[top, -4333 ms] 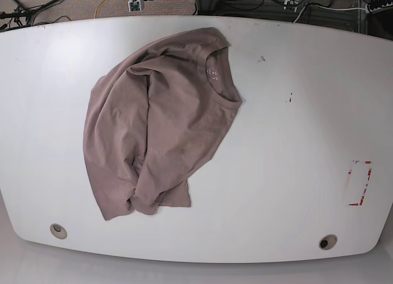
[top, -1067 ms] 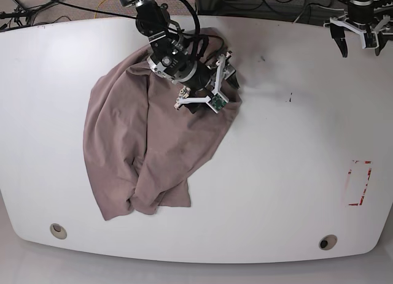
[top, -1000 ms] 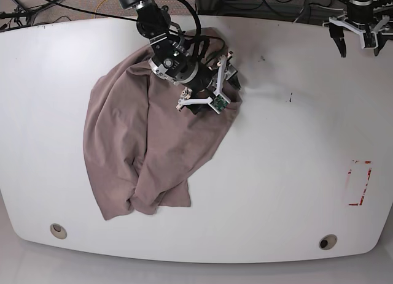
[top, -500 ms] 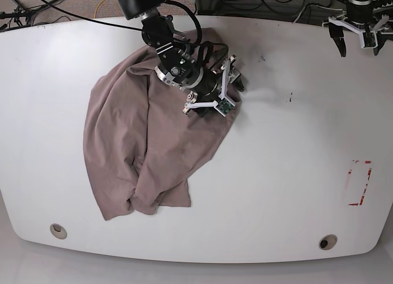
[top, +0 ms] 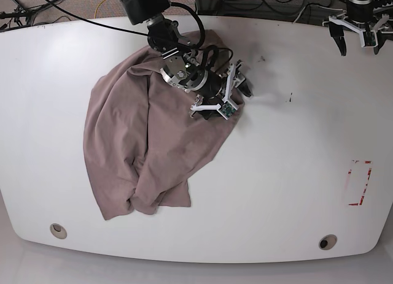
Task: Fold the T-shirt properly
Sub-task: 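Move the right gripper down onto the crumpled mauve T-shirt, then pinch a shirt edge with the right gripper and lift it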
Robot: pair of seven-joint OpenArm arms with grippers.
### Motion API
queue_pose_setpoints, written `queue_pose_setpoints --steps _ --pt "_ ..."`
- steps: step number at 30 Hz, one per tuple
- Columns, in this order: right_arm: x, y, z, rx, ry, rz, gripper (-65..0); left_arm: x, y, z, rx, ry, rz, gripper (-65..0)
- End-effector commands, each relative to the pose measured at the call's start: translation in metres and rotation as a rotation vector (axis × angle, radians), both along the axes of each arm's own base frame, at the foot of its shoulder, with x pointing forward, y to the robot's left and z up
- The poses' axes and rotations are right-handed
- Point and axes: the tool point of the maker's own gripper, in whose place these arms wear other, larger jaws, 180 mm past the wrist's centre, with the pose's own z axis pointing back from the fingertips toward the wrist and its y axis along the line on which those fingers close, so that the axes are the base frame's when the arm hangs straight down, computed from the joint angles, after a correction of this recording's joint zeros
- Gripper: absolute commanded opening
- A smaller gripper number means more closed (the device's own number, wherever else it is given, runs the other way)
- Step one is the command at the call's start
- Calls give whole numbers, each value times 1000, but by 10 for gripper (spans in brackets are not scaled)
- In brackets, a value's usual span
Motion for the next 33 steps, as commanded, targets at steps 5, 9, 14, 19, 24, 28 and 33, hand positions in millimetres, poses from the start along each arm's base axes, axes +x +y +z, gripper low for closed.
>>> queue_pose_setpoints --steps 5,9,14,19,24,28,33 --pt "14 -7 2 8 -36 -88 -474 0 2 8 22 -18 -6 -144" --pt "16 -8 4 11 -42 -93 -650 1 2 8 22 -21 -6 -144" --pt "20 -14 23 12 -86 -104 -644 2 1 7 18 -22 -9 -144" --pt "37 -27 71 7 -196 -145 -650 3 0 7 16 -24 -9 -144" --pt "59 -32 138 17 -338 -156 -650 5 -7 4 -3 -23 -26 -144" --pt "75 -41 184 -2 -451 -157 -650 7 -16 0 -23 -19 -45 -144" --pt "101 -45 237 -5 -588 -160 -650 17 -31 -5 -61 -33 -72 -144"
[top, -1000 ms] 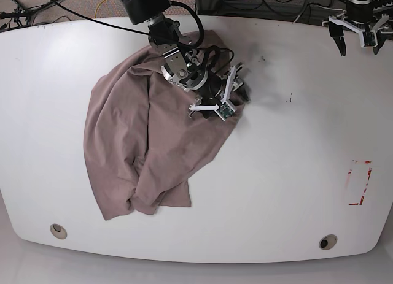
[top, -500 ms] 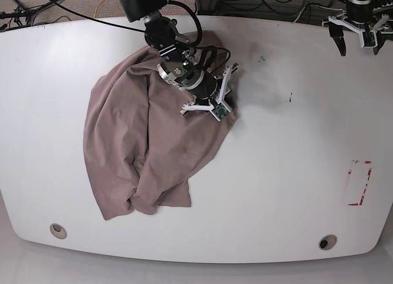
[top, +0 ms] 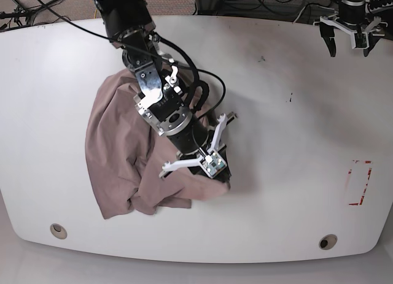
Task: Fold the T-shirt properly
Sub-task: 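Pinch a shirt edge with the right gripper and lift it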
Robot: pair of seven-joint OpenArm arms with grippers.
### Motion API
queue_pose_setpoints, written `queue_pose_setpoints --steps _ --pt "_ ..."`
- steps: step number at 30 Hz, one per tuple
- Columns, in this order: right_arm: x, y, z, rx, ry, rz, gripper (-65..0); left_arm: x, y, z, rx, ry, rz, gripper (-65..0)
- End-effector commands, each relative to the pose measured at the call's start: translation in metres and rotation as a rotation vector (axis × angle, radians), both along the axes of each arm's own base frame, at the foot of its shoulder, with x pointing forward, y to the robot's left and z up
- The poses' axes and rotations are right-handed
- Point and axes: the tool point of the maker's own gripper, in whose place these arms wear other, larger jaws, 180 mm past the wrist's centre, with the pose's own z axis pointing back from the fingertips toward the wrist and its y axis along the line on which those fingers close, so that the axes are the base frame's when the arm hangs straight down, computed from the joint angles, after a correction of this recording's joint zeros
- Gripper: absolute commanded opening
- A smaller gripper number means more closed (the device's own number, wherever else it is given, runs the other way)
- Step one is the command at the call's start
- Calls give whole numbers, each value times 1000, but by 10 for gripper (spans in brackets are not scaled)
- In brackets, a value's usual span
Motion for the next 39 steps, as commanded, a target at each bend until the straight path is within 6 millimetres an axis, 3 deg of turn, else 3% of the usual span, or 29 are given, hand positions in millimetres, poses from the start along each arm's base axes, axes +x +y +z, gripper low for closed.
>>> queue_pose_setpoints --steps 1,6,12,18,30,39 --pt "20 -3 44 8 -123 -1 -650 10 -10 4 -17 -37 -25 -144" --pt "40 -19 72 -47 -226 -3 -650 21 -22 -5 -53 -46 -43 -144" --pt "61 -36 121 -97 -378 -14 -650 39 -41 -13 -102 -66 -76 -144" --pt "69 -43 159 -185 -496 0 -650 51 -66 -24 -156 -67 -123 -144" --pt "68 -40 233 -221 -671 47 -650 90 -121 -28 -247 -116 -239 -144" --pt "65 -48 313 -181 -799 50 -650 122 -162 -32 -304 -143 -325 -144"
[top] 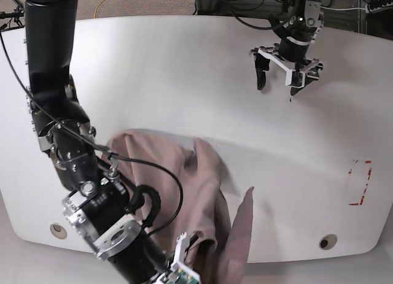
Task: Fold the T-shirt properly
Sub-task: 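Pinch a shirt edge with the right gripper and lift it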
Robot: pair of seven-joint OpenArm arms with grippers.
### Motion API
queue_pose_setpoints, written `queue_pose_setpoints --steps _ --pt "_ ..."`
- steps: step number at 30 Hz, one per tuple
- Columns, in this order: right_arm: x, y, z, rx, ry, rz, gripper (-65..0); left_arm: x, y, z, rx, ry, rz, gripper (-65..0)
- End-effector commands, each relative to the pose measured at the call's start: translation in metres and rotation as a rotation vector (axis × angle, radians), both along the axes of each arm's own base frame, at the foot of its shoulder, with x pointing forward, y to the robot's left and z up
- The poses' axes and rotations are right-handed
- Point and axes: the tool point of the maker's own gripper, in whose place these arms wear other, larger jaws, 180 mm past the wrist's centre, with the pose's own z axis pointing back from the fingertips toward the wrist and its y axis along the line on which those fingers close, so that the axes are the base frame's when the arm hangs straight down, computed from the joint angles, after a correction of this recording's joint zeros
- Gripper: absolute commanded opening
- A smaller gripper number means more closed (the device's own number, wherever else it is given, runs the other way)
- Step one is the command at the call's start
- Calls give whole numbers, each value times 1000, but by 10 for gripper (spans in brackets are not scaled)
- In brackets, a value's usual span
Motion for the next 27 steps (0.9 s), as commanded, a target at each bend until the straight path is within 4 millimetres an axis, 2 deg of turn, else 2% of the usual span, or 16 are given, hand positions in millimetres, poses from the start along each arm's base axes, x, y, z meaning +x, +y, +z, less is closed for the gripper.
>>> queue_pose_setpoints --steps 1,5,13,19,22,27 --pt "-7 -2 56 38 -122 16 -650 19 -13 13 -21 -68 -26 -144" --pt "-8 -8 85 38 -171 12 -650 26 -33 12 -44 -72 -66 -144" --pt "-15 -7 127 62 -220 38 -650 58 -72 39 -91 -165 -134 -144" --pt "-23 -6 150 65 -264 49 -650 83 -80 52 -118 -207 -70 -142" --pt "-23 -6 160 71 -266 52 -650 103 -84 62 -119 -243 -71 -142" --pt "-30 -4 177 85 -278 79 -650 117 -97 65 -139 -250 -82 -142"
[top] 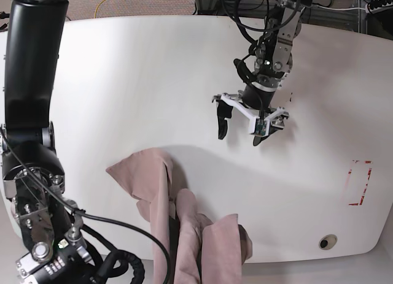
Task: Fold the T-shirt properly
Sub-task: 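Pinch a shirt edge with the right gripper and lift it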
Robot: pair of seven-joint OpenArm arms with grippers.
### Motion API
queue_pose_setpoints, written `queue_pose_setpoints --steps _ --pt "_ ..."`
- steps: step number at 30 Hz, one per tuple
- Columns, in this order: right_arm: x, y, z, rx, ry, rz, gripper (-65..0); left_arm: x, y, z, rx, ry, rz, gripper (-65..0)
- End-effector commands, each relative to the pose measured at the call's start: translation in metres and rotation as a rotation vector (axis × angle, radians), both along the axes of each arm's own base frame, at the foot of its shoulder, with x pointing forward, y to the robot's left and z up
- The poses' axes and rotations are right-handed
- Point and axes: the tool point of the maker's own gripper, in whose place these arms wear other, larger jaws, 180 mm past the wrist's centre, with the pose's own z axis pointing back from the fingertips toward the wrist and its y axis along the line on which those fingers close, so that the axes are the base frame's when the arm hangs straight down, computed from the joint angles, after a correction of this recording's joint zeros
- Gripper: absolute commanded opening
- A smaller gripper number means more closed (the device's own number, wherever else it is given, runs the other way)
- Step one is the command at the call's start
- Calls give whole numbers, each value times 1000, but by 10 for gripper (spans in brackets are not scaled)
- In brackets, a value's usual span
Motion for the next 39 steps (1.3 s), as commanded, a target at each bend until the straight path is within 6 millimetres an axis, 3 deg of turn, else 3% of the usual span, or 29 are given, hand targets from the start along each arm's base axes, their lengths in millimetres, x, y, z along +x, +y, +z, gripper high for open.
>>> queue_pose_setpoints --steps 1,7,16,26,39 --pt "-17 -2 38 33 -81 21 -650 16 -9 19 -33 -64 3 -142" --pt "-26 -4 63 39 -124 22 -650 37 -11 25 -28 -85 2 -142" --pt "-38 -2 88 29 -177 14 -650 50 -7 30 -17 -100 7 -142" --pt "-38 -2 89 29 -178 15 -650 50 -8 29 -15 -97 4 -142" --pt "-38 -2 89 30 -178 16 -650 46 -7 -2 -1 -20 5 -142"
